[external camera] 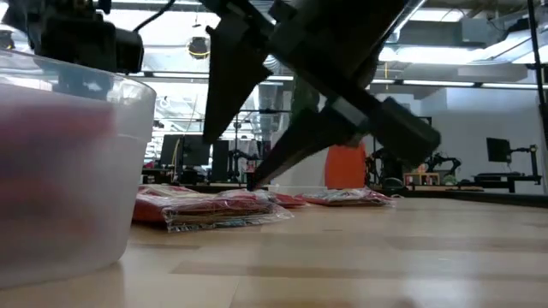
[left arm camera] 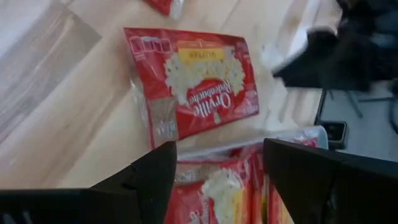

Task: Sort popcorn bags into baskets
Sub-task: Put the bottom red popcorn bag into the transparent bin

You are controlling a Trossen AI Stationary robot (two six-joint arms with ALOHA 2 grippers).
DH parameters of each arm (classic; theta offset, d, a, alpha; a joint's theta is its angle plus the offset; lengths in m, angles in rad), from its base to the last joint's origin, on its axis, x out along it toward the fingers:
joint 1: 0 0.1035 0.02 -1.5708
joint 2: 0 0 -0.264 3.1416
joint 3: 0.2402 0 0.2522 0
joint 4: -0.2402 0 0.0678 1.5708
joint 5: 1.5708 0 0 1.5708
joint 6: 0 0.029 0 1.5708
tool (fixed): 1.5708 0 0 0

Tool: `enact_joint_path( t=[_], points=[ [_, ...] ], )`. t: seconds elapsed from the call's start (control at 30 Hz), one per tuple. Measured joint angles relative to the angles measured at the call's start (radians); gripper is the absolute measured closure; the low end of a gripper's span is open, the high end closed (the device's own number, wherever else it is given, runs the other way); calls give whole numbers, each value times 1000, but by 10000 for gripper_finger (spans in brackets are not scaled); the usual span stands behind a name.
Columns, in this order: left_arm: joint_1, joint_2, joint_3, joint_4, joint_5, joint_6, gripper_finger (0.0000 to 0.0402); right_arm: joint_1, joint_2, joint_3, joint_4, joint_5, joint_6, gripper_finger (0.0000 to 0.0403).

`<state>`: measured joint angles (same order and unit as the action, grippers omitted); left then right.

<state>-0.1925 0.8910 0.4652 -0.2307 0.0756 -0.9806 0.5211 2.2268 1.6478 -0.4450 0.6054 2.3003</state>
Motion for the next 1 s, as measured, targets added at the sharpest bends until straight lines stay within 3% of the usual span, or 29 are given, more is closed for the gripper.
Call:
enact_joint_path(
  t=[0.37, 0.57, 1.0],
  points=[
    [93, 61, -61, 73, 73, 86, 173, -22, 90, 6, 151, -17, 21, 147],
    [161, 159, -57, 137, 117, 151, 173, -35, 90, 6, 140, -21, 16, 147],
    [242, 398, -58, 366, 316, 212, 173, -60, 90, 9, 56, -35, 26, 147]
  ],
)
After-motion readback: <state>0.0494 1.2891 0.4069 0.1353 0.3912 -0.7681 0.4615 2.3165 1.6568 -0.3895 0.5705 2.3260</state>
